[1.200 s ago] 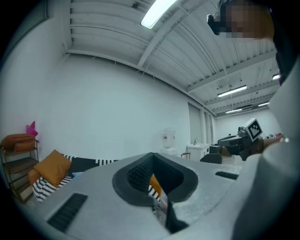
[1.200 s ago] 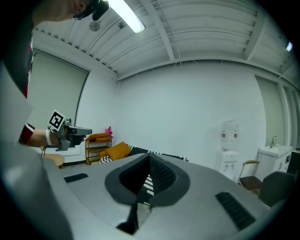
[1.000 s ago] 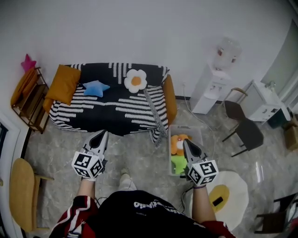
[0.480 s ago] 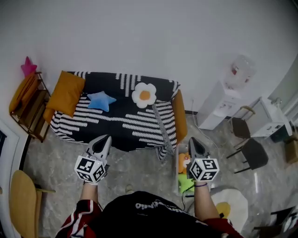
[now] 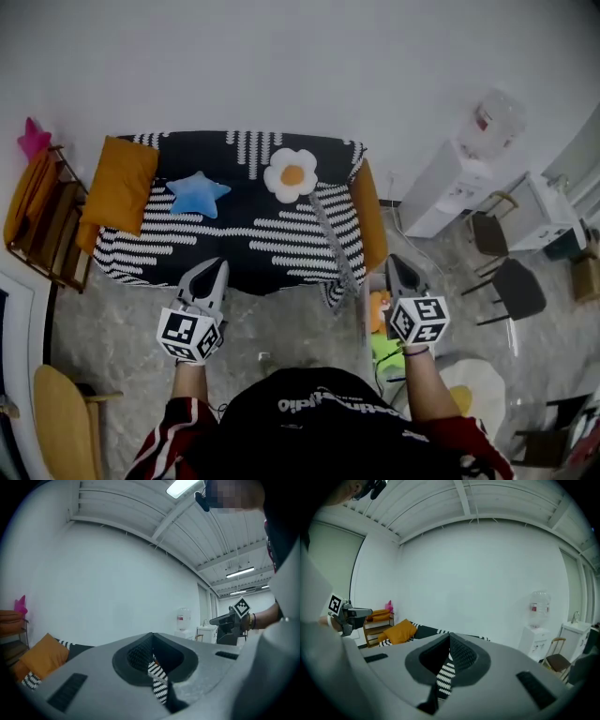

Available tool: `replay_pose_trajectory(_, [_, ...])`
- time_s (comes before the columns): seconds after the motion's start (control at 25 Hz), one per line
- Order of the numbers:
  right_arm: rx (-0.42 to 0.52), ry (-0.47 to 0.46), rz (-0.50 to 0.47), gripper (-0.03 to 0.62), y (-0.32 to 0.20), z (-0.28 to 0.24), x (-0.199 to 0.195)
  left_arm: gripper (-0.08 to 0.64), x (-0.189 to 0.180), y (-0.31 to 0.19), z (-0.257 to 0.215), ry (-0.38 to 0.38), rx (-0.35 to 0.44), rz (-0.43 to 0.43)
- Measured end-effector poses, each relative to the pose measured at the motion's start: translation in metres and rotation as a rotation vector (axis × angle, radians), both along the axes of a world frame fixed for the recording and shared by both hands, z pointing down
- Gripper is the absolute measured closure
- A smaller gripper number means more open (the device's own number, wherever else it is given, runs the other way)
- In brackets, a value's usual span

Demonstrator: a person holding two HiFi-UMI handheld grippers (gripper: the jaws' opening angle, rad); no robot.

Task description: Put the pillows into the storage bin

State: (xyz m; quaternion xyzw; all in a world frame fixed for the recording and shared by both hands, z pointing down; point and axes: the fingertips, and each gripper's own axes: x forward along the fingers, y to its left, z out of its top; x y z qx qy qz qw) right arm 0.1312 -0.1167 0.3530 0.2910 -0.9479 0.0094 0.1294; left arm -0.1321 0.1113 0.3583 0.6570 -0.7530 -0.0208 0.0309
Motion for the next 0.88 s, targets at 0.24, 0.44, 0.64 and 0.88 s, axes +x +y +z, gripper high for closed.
replay_pose_trajectory(0.24, [0.011,0.031,-0.011,0.589,-0.025,0.002,-0.030,0.557,-0.021,-0.014,0.011,0.031,0.005,-0.016])
replay_pose_trajectory(0.44, [0.019,0.032,-0.056,0.589,-0.054,0.006,-0.068,0.557,-0.040,-0.023,0.021,0.040,-0.001,-0.059])
replay_pose_trajectory(0.64, [0.026,0.008,-0.122,0.589,-0.102,0.011,-0.124,0.557,-0.074,-0.053,0.023,0.033,-0.005,-0.122])
replay_pose_trajectory(0.88, [0.036,-0.044,-0.186,0.589,-0.187,0.023,-0.188,0.557,-0.119,-0.129,0.025,0.013,-0.010,-0.173])
